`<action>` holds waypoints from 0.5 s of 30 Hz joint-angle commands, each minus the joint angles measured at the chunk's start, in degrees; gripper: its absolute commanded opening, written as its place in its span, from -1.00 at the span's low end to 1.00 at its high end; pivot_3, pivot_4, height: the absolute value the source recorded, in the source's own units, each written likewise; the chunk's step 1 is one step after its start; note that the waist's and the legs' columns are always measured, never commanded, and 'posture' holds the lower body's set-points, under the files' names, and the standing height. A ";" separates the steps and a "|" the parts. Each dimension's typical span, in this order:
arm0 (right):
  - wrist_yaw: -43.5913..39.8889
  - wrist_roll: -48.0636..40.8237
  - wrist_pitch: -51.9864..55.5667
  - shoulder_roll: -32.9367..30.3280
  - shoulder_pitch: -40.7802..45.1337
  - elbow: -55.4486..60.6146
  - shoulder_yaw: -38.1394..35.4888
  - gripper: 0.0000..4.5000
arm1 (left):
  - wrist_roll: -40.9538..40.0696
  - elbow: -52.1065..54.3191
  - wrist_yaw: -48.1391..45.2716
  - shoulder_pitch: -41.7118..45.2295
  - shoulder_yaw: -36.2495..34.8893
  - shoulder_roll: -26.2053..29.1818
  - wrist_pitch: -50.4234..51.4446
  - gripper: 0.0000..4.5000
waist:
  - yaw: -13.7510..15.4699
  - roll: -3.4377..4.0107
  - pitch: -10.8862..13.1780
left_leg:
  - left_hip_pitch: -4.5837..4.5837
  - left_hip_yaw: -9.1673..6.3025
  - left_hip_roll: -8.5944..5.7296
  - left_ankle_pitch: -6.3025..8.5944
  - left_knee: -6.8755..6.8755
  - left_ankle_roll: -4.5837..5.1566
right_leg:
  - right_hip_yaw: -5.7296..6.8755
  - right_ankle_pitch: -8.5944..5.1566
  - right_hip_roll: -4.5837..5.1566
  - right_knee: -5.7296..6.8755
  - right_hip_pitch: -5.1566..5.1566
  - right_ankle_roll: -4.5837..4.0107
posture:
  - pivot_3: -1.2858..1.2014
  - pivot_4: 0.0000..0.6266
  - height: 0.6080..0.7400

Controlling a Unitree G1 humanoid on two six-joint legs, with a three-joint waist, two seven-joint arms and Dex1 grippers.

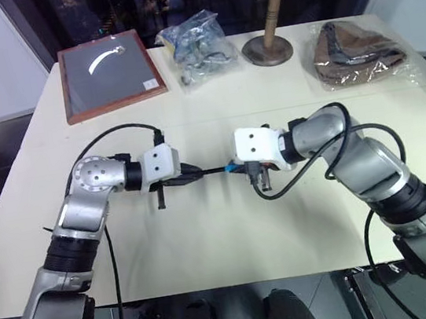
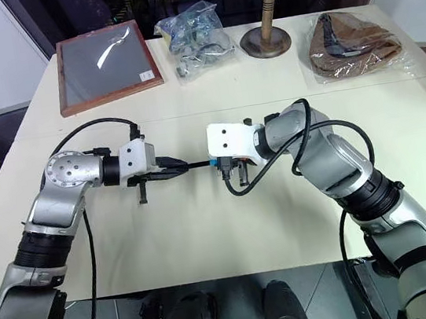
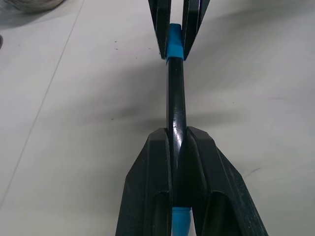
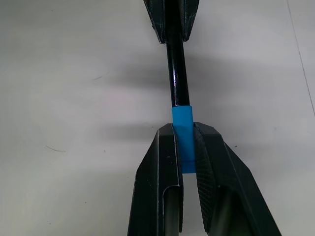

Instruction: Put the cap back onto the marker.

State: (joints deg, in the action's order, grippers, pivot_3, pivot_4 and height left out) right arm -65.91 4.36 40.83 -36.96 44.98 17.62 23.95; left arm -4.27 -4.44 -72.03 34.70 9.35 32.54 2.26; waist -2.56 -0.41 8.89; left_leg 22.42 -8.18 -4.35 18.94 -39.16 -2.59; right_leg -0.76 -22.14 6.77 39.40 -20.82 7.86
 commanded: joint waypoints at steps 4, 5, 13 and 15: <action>-1.11 -5.26 -2.66 5.47 3.11 6.13 0.70 -0.97 | -1.89 2.51 1.47 2.69 2.14 -3.85 -1.96 -1.00 | 0.01 0.00 0.00 | 0.00 0.00 0.00 0.00 0.00 0.00 | 0.00 0.00 0.00 0.00 0.00 0.00 | 0.03 -0.52 1.00; -1.05 -5.12 -2.82 5.37 3.13 5.92 0.60 -0.97 | -1.92 2.56 1.51 2.65 2.10 -3.85 -1.81 -1.00 | 0.01 0.00 0.00 | 0.00 0.00 0.00 0.00 0.00 0.00 | 0.00 0.00 0.00 0.00 0.00 0.00 | 0.03 -0.52 1.00; -1.16 -3.67 -5.70 2.75 2.04 3.92 -0.31 -0.97 | -1.87 3.70 1.59 0.95 1.68 -2.77 -1.25 -1.00 | 0.01 0.00 0.00 | 0.00 0.00 0.00 0.00 0.00 0.00 | 0.00 0.00 0.00 0.00 0.00 0.00 | 0.03 -0.52 1.00; -1.37 -3.49 -6.68 1.92 1.63 3.33 -0.64 -0.79 | -1.88 4.04 1.51 0.29 1.40 -2.15 -1.04 -1.00 | 0.01 0.00 0.00 | 0.00 0.00 0.00 0.00 0.00 0.00 | 0.00 0.00 0.00 0.00 0.00 0.00 | 0.03 -0.52 1.00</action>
State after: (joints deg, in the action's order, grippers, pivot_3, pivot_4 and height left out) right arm -66.38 4.33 38.66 -37.45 44.95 17.01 23.72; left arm -4.23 -4.23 -71.75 34.51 9.30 32.47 2.11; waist -2.55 -0.41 8.89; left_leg 22.42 -8.19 -4.35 18.94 -39.16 -2.59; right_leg -0.76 -22.14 6.77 39.41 -20.83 7.86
